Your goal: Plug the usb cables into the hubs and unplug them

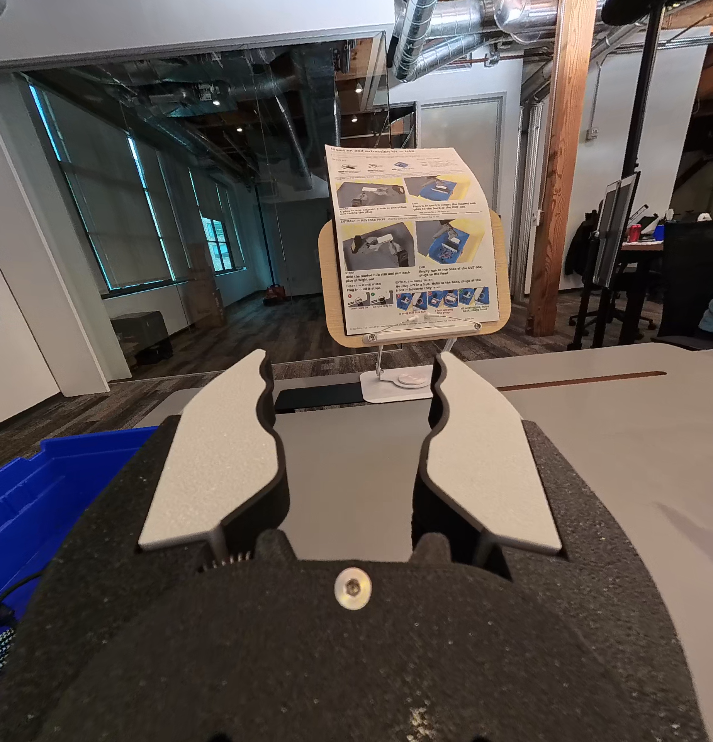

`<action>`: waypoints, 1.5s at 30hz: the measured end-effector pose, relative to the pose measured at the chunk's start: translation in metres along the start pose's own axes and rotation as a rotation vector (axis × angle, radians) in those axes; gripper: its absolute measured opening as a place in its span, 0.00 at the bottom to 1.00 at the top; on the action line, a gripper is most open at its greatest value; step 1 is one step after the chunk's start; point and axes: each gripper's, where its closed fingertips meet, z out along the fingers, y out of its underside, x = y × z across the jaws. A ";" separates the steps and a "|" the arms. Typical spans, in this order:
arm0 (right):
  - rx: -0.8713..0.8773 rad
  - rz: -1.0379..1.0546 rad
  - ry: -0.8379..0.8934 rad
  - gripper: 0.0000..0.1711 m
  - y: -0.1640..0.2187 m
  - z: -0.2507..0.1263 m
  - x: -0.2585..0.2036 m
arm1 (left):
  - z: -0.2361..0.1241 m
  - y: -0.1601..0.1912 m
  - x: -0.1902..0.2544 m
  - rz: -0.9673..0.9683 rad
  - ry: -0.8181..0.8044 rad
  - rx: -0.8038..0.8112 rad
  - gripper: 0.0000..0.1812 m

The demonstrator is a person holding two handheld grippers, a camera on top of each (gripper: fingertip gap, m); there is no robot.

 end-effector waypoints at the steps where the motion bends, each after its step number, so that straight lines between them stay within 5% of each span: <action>1: 0.000 -0.004 0.013 0.51 0.000 -0.001 0.002 | 0.000 0.001 0.000 0.004 0.002 -0.002 0.42; 34: -0.028 0.071 -0.132 0.49 0.012 0.001 -0.015 | 0.001 0.011 0.004 -0.006 0.017 -0.031 0.42; 39: -0.032 0.078 -0.330 0.51 0.019 -0.013 -0.054 | -0.004 0.036 -0.004 0.022 0.042 -0.103 0.37; 45: -0.057 0.149 -0.626 0.29 0.037 -0.024 -0.133 | -0.033 0.067 -0.055 -0.019 0.070 -0.237 0.33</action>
